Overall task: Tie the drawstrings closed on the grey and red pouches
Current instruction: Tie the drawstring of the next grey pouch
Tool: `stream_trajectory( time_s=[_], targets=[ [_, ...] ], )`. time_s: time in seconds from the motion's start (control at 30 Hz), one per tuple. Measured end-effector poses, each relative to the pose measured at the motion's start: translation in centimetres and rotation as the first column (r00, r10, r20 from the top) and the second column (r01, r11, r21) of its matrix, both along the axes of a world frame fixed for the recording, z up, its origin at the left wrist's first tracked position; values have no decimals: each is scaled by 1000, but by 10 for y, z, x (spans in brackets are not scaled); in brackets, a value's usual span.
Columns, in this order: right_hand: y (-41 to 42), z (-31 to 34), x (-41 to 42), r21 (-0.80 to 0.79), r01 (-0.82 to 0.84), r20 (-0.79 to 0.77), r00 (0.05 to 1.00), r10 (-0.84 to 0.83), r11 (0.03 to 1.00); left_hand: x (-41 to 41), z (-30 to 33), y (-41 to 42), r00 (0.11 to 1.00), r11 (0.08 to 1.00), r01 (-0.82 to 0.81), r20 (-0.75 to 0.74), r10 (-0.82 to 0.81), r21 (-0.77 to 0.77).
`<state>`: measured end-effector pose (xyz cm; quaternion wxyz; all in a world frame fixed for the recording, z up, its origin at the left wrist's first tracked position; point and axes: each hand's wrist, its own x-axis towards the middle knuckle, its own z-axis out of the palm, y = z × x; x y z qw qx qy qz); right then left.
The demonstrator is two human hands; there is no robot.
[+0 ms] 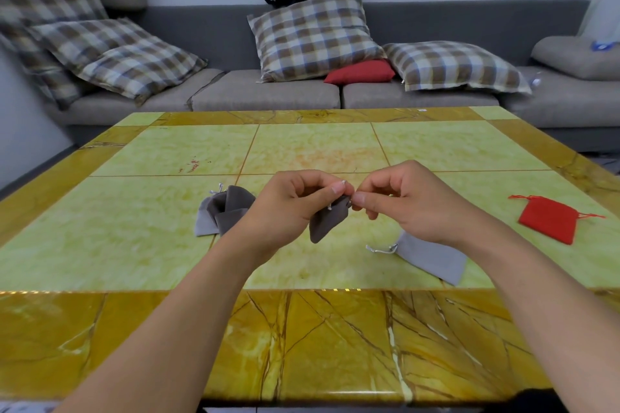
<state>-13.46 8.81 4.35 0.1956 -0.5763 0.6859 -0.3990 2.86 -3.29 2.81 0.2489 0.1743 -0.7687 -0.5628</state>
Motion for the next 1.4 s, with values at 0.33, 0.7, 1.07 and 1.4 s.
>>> stream_trajectory(
  time_s=[0.33,0.7,1.07,1.4],
  targets=[
    [0,2,9,-213,55,-122,989,-82,976,1,0,0,998,993,18,57,-11,-114],
    [-2,4,9,14,-75,-361,930,75,997,4,-5,-2,985,974,41,172,-3,-222],
    [2,4,5,-13,-135,-73,988,133,991,2,-1,1,999,993,16,43,-21,115],
    [-1,3,1,-159,-28,100,994,44,987,1,0,-3,993,971,-116,38,111,209]
  ],
)
